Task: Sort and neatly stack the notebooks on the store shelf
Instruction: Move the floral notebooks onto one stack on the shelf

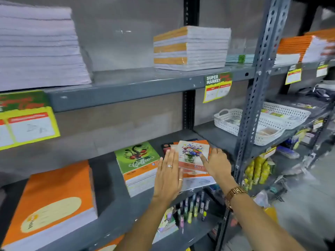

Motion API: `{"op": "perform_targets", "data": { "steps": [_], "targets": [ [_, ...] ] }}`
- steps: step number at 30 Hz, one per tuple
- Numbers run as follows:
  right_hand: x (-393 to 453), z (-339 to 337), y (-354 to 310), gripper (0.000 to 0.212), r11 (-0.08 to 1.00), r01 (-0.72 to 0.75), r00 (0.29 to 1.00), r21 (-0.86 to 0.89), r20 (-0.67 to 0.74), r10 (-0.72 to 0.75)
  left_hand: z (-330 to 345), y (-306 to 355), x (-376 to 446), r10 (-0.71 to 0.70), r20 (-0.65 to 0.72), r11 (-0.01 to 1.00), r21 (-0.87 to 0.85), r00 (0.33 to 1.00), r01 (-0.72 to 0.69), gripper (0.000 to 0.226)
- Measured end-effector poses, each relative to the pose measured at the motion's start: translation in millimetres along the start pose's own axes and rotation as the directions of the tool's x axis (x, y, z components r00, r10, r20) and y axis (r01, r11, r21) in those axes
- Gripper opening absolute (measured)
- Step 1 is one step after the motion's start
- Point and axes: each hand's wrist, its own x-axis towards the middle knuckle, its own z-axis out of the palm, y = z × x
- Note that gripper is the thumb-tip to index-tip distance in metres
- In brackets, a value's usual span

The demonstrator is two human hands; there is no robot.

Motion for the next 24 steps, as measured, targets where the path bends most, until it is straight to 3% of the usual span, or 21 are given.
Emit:
{"op": "perform_targets", "data": {
  "steps": [1,3,5,6,8,12,19,24],
  "targets": [
    [7,5,3,0.065,0.999,-0.042,0.998,0.027,0.044,0.041,8,-2,1,-0.042,0.090,0.998,-0.035,0.995,0.045,0.057],
    [21,17,7,0.072,0.990,-0.110,0.987,0.089,0.125,0.098,23,-6,2,-0.044,0.135,0.999,-0.021,0.990,0.047,0.066],
    [29,27,4,0.079,0.978,-0.157,0.973,0.136,0.188,0.130,40,-8,-3,0.039,0.214,0.999,-0.034,0.976,-0.033,0.080],
    [32,32,2,0.083,0.973,-0.178,0.967,0.148,0.210,0.145,45,-8,-2,0.055,0.323,0.997,-0.074,0.945,-0.032,0.088],
    [38,42,1,0.090,0.963,-0.222,0.951,0.151,0.250,0.180,53,-11,-2,0.078,0.403,0.995,-0.091,0.912,-0.045,0.099],
    [50,56,2,0.089,0.944,-0.283,0.925,0.170,0.310,0.221,72,-23,-6,0.085,0.410,0.995,-0.082,0.908,-0.056,0.088],
    [55,45,1,0.040,0.918,-0.335,0.913,0.212,0.314,0.261,72,-22,-9,0.083,0.383,0.995,-0.083,0.920,-0.055,0.090],
    [44,37,-11,0.046,0.839,-0.447,0.891,0.311,0.234,0.388,61,-28,-26,0.114,0.378,0.993,-0.037,0.919,-0.108,0.090]
  ]
}}
